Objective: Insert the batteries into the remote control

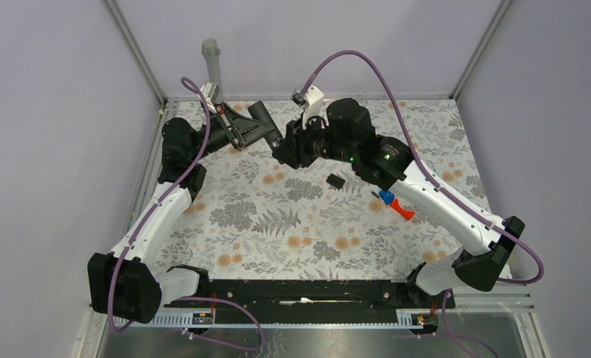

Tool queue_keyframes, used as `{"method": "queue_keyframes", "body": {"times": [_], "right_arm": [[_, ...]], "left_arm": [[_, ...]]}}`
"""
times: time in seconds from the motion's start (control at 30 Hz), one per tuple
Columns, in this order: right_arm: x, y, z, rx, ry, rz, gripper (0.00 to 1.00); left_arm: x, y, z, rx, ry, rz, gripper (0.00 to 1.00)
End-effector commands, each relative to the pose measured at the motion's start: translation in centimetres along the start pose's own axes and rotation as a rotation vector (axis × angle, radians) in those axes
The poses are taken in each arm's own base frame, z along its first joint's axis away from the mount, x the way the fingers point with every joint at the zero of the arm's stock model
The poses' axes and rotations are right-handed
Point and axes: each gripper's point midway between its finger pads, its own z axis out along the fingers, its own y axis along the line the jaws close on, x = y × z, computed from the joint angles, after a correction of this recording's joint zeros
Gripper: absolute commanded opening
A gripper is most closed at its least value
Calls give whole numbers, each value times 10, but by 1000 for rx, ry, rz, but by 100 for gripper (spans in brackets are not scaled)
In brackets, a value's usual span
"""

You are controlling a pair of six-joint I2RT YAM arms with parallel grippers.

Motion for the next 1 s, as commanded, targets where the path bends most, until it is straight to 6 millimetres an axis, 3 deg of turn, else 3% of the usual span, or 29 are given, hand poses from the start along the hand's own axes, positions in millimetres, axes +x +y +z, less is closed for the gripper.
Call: {"method": "queue_keyframes", "body": {"times": [0.0,0.23,0.57,0.67,0.8,0.97], "right_arm": [[-30,-5,-6,67,-99,23,39],[-43,-4,-13,78,-153,47,41],[-57,12,-25,39,-141,125,54],[-61,6,-28,85,-163,181,65],[-53,-14,-29,182,-150,325,99],[-50,-5,-21,87,-136,464,100]], "left_arm": [[-1,-19,-1,63,1,61,0],[0,-17,-1,55,3,66,0],[-4,-17,-2,52,-10,84,0],[-6,-17,-2,51,-19,94,0],[-11,-16,-3,41,-56,123,0],[-22,-22,-1,46,-104,156,0]]}}
